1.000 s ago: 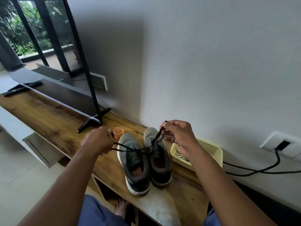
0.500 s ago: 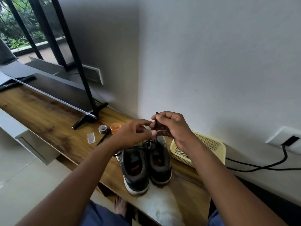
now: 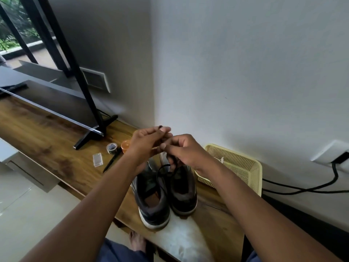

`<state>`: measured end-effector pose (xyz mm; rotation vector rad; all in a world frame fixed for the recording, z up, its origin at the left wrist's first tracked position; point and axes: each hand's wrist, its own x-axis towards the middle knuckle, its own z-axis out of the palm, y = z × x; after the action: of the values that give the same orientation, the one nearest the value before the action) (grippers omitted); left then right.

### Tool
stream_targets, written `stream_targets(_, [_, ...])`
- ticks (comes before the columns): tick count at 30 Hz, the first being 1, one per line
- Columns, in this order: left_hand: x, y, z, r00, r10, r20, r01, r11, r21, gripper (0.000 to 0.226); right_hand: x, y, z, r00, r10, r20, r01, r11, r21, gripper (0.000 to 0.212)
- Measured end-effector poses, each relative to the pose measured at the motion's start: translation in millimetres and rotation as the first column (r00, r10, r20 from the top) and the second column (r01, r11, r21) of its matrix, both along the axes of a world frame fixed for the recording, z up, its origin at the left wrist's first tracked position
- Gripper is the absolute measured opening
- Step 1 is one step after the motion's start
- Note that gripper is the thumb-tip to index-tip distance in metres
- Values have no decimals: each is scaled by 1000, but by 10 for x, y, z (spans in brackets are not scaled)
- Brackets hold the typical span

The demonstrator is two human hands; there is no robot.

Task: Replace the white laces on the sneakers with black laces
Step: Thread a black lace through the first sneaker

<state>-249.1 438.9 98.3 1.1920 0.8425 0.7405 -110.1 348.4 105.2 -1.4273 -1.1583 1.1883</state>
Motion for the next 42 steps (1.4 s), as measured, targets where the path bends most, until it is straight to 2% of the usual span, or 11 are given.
stream_targets(7, [-335, 419, -99, 880, 467, -93, -472, 881, -38, 16, 348, -27, 4, 998, 64, -9, -64, 998, 9, 28])
stream_targets(16, [-978, 775, -347, 631, 642, -435, -642, 747, 171, 11, 743, -73, -22, 999, 2, -54, -4, 999, -47, 34])
stream_targets(19, [-1112, 728, -378, 458, 567, -684, -425, 816, 392, 20, 828, -106, -6, 994, -34, -100, 29, 998, -49, 31])
stream_targets(22, [-1095, 633, -327, 307, 382, -872, -121, 924, 362, 18, 856, -96, 19, 977, -46, -210, 43, 999, -21, 30])
stream_targets(25, [-895, 537, -228, 229, 356, -906, 134, 910, 392, 32, 779, -52, 22, 958, -16, -288, 17, 1000, 2, 28])
stream_targets(28, [-598, 293, 26, 399, 513, -760, 225, 749, 624, 28, 667, 1, -6, 939, -16, -345, 15, 1000, -4, 26])
stream_targets(31, [-381, -35, 229, 651, 253, -716, 399, 689, 606, 35, 604, 41, -62, 938, -95, -333, 88, 995, -35, 25])
stream_targets(33, [-299, -249, 244, 502, 26, -865, 656, 640, 400, 58, 572, 42, -103, 959, -140, -246, 132, 990, -48, 25])
stream_targets(36, [-241, -472, 140, 137, 26, -990, 864, 485, 132, 66, 524, 11, -148, 990, -129, 64, 134, 986, -97, 25])
stream_targets(39, [-166, -604, 5, 86, 108, -990, 898, 421, 124, 59, 434, -29, -157, 851, 85, 518, 31, 977, -211, 29])
stream_targets(42, [-101, -655, -51, 83, 181, -980, 901, 406, 151, 49, 283, -67, -160, 628, 384, 677, -116, 906, -407, 30])
